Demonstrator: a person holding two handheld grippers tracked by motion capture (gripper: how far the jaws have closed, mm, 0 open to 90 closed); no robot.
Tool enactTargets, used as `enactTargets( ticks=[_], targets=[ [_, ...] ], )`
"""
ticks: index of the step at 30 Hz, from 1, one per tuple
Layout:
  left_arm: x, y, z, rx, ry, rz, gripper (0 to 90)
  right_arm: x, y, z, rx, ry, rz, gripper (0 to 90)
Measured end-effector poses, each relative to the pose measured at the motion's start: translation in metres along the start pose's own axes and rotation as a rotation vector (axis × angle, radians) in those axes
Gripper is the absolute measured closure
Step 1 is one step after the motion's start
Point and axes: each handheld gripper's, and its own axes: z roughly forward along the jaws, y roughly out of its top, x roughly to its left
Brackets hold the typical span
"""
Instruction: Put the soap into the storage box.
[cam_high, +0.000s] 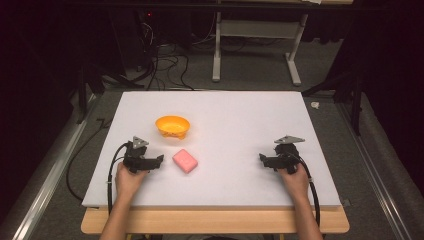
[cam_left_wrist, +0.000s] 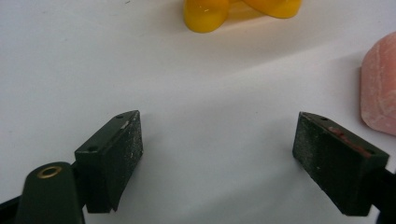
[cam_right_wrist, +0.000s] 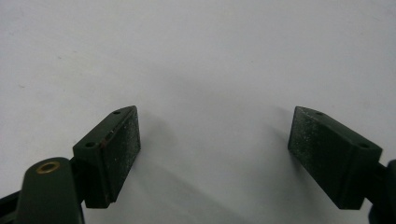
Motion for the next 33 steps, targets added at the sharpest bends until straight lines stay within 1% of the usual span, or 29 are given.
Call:
enactTargets(
  ticks=[9, 12, 17, 20, 21, 22, 27, 33],
  targets=[
    [0.000, 0.000, 0.000, -0.001, 0.003, -0.002, 17.8, 0.000, 0.000, 0.000, -0.001, 0.000, -0.001, 17.2],
    [-0.001, 0.001, 0.000, 0.000, 0.014, -0.004, 18.0, 0.000, 0.000, 0.000, -0.001, 0.000, -0.002, 17.2],
    [-0.003, 0.001, -0.003, 0.006, 0.027, 0.007, 17.8, 0.000, 0.000, 0.000, -0.001, -0.002, 0.001, 17.2],
    [-0.002, 0.002, -0.011, -0.014, 0.018, -0.005, 17.6, 0.000, 0.000, 0.000, 0.000, -0.001, 0.003, 17.2],
    [-0.002, 0.002, -0.011, -0.014, 0.018, -0.005, 17.6, 0.000, 0.000, 0.000, -0.001, -0.001, 0.002, 17.2],
    [0.000, 0.003, -0.016, -0.032, 0.004, -0.016, 17.6, 0.000, 0.000, 0.000, -0.002, -0.001, 0.000, 17.2],
    [-0.001, 0.004, -0.026, -0.062, -0.025, -0.037, 15.8, 0.000, 0.000, 0.000, -0.001, -0.001, -0.002, 17.2],
    [-0.010, 0.006, -0.033, -0.081, -0.053, -0.017, 15.0, 0.000, 0.000, 0.000, -0.001, -0.001, -0.002, 17.2]
  ],
)
